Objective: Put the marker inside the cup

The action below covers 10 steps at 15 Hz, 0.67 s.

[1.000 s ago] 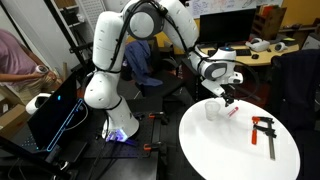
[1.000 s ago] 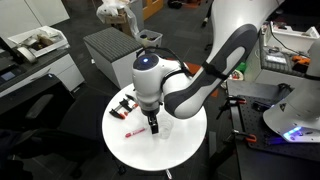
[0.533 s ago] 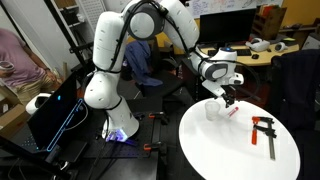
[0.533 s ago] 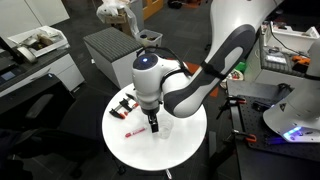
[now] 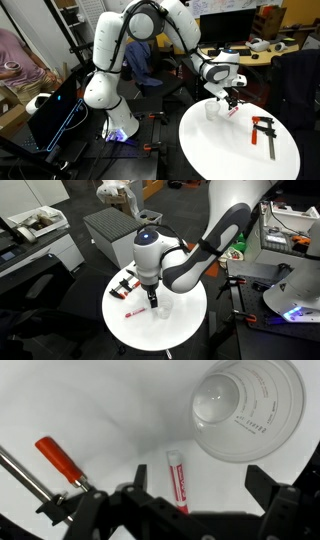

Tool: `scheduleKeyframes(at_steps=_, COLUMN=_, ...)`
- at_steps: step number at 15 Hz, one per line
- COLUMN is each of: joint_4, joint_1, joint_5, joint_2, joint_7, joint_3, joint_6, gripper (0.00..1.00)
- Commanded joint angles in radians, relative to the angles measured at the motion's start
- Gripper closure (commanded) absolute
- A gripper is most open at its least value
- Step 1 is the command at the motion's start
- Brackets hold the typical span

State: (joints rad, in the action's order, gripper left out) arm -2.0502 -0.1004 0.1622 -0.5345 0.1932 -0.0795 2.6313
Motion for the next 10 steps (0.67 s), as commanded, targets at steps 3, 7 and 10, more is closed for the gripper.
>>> scheduleKeyframes(at_steps=3, joint_4=0.083, joint_1=0.062, joint_5=-0.023, joint_2=-0.065, joint_7=0.169, joint_3=-0.081, joint_6=0.028, gripper=0.00)
scheduleKeyframes(at_steps=7, joint_4=0.177, joint_1=0.091, joint_5=-0.021, joint_2=-0.146, joint_7=0.259, joint_3=-0.116, joint_6=0.006, gripper=0.00)
scheduleKeyframes(at_steps=10, joint_4=0.249, joint_1=0.097, joint_5=-0.017, joint_2=-0.210, joint_7=0.283, joint_3=-0.121, joint_6=-0.017, gripper=0.00)
